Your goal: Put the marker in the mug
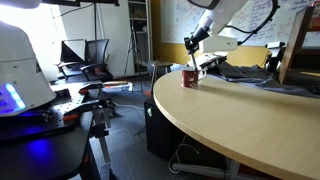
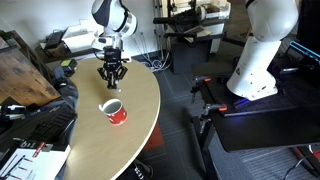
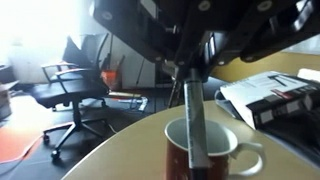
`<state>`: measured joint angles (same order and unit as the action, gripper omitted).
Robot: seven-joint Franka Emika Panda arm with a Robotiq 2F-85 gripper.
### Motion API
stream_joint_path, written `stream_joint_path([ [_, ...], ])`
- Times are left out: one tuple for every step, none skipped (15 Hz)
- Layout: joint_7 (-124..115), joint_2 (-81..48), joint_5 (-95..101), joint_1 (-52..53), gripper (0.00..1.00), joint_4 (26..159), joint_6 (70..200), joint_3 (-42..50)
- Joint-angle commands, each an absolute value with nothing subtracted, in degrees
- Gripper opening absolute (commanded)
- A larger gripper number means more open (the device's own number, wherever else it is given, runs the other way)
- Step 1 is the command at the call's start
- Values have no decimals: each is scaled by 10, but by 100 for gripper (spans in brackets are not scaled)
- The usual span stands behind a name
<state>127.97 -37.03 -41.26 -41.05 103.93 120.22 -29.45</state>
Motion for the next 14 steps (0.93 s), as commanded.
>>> stream_joint_path([
  [1380,-349,-453,-361,5,1026,1092,-237],
  [1396,-348,-458,-345,5,1019,1061,-220],
  [1404,-348,-465,-324,5,1012,1039,-201],
  [1413,-351,-473,-303,5,1004,1026,-183],
  [1419,-353,-485,-284,5,995,1015,-166],
  [1421,-359,-499,-263,5,985,1012,-149],
  [1423,-363,-513,-245,5,977,1018,-135],
  [1422,-371,-533,-228,5,965,1028,-123],
  [1416,-379,-547,-215,5,954,1026,-112],
  [1411,-389,-558,-203,5,941,1029,-100],
  [1405,-399,-568,-193,5,928,1023,-92],
  [1402,-408,-576,-187,5,919,1018,-84],
  [1396,-416,-585,-183,5,916,1020,-76],
  [1395,-423,-593,-180,5,912,1022,-71],
])
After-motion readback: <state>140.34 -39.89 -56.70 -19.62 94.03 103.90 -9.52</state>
